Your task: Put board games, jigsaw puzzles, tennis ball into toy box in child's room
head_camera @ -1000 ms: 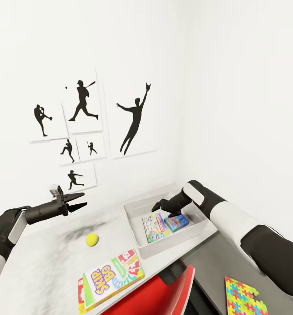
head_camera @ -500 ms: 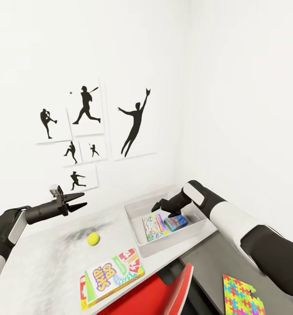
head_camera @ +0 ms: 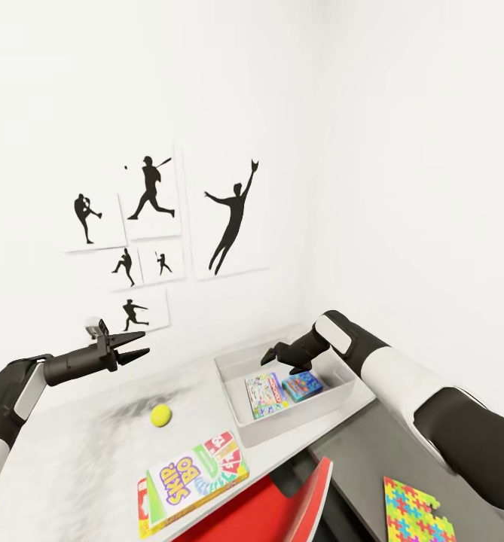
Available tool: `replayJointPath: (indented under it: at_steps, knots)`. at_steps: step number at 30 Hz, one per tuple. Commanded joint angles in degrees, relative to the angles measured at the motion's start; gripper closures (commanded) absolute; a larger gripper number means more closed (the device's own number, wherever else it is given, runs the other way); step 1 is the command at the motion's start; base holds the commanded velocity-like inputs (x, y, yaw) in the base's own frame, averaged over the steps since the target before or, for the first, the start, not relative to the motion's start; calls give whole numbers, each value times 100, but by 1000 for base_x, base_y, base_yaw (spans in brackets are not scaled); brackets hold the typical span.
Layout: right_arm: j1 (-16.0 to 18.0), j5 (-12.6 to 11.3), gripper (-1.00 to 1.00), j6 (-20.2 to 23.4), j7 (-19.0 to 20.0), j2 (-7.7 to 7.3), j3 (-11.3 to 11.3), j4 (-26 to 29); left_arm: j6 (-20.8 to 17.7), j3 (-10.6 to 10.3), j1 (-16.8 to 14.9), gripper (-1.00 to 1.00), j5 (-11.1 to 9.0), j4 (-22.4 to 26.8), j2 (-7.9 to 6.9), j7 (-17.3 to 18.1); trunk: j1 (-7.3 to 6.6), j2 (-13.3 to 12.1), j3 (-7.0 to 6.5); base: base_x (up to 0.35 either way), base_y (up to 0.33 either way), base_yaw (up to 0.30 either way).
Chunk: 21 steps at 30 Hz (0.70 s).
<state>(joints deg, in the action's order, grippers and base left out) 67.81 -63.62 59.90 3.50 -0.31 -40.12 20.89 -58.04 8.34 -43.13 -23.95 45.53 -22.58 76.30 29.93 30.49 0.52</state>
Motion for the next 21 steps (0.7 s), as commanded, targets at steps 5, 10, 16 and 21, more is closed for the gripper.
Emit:
replayJointPath:
  at_steps: [5,10,16,21]
  knots:
    - [4,37,-100,10,20,9,-22,3,-49,-1,-3,-100,-13,0,-1,8,3,5,-13,0,0,0]
    - [5,30,-100,10,31,0,-22,3,-49,0,-3,-100,-13,-1,-1,8,3,5,-17,-28,0,0]
    - [4,31,-100,10,36,-2,-17,3,-49,-8,-3,-100,-13,0,-1,8,3,5,-18,-7,0,0]
    - [0,33,-100,10,37,-3,1,3,-49,-7,-3,-100,-13,-2,1,8,3,5,-18,0,0,0]
